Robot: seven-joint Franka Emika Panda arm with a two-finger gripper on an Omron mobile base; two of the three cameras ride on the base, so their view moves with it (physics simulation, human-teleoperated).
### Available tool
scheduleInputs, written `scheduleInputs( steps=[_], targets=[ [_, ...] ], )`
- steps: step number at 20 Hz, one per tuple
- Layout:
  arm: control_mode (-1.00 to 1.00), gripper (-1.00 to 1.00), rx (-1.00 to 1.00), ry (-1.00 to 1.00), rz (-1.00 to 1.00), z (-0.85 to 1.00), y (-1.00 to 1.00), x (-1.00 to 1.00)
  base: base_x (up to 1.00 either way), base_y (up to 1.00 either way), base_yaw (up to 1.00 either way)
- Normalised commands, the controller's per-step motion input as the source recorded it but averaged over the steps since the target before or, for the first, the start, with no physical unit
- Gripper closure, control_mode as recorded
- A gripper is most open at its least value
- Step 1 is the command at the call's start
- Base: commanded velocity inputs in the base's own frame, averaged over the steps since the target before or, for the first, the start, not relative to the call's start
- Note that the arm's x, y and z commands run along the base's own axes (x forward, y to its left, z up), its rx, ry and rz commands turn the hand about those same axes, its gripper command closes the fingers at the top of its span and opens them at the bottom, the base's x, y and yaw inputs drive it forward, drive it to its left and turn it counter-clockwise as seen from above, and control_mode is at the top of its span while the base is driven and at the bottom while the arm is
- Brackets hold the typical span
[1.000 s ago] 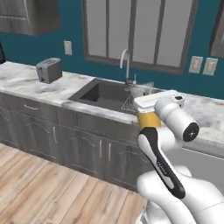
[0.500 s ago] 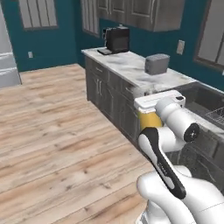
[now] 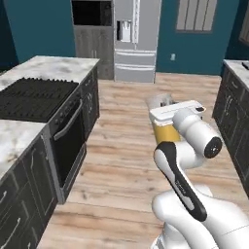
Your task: Place the pitcher and cup on the dining counter for serving.
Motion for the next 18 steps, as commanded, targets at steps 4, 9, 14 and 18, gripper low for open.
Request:
scheduleInputs(
  steps=[4,9,14,18],
  targets=[
    [1.00,1.00,0.00,0.00,0.00,0.00,0.00,0.00,0.00,0.46,0.91],
    [1.00,1.00,0.00,0.00,0.00,0.00,0.00,0.00,0.04,0.51,0.87],
    [1.00,1.00,0.00,0.00,0.00,0.00,0.00,0.00,0.08,0.51,0.84],
    [1.00,1.00,0.00,0.00,0.00,0.00,0.00,0.00,0.25,0.03,0.46]
  ],
)
